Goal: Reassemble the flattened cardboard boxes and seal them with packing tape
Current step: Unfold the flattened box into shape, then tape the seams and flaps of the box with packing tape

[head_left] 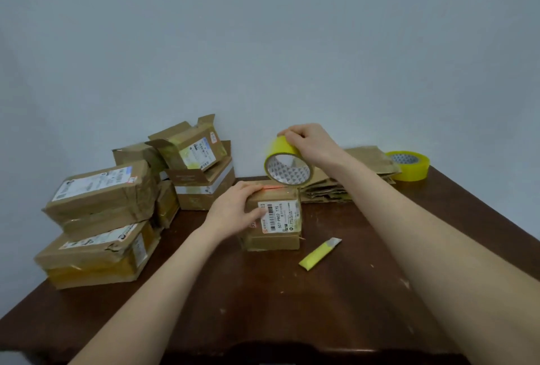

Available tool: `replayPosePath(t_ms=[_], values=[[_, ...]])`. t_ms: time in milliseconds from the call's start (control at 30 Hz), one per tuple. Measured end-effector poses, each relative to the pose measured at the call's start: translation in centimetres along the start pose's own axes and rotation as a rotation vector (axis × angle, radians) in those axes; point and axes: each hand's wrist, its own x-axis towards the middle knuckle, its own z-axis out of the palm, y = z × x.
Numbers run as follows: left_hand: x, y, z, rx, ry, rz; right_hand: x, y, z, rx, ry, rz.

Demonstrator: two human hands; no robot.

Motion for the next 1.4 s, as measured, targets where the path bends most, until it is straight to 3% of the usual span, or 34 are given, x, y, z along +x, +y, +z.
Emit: replayPosePath(t_ms=[100, 200, 267, 433, 633, 767, 900, 1100, 1400], values=[[0.7, -0.6, -1.1, -0.472, -0.022, -0.203, 2.0, 0.1, 2.1, -0.1, -0.101, 0.015], [2.6, -0.3, -2.7, -0.998, 0.06, -0.439, 3.3, 0.2, 3.0, -0.109, -0.106, 0.031], [3.9, 0.5, -3.6, -1.132, 0.155, -0.508, 3.9, -0.1, 3.3, -0.138, -0.119, 0.019], [5.6, 1.6, -3.4, -1.075, 0.283, -0.508, 4.1, -0.3, 3.7, -0.148, -0.129, 0.006], [5.0, 1.1, -3.2, -1.351, 0.012, -0.687, 4.1, 0.4, 3.7, -0.078, -0.121, -0.005], [5.0, 0.5, -4.0, -1.495, -0.044, -0.712, 4.3, 0.4, 3.9, -0.092, -0.121, -0.026], [5.0, 0.1, -4.6, -1.38, 0.0, -0.685, 4.1, 0.7, 3.6, -0.051, -0.109, -0.007], [4.7, 0.4, -5.2, -1.33, -0.162, -0.704, 3.9, 0.2, 4.1, -0.108, -0.099, -0.018], [4.8, 0.5, -3.8, -1.326, 0.058, -0.763, 1.0, 3.2, 1.9, 0.119, -0.212, 0.044]])
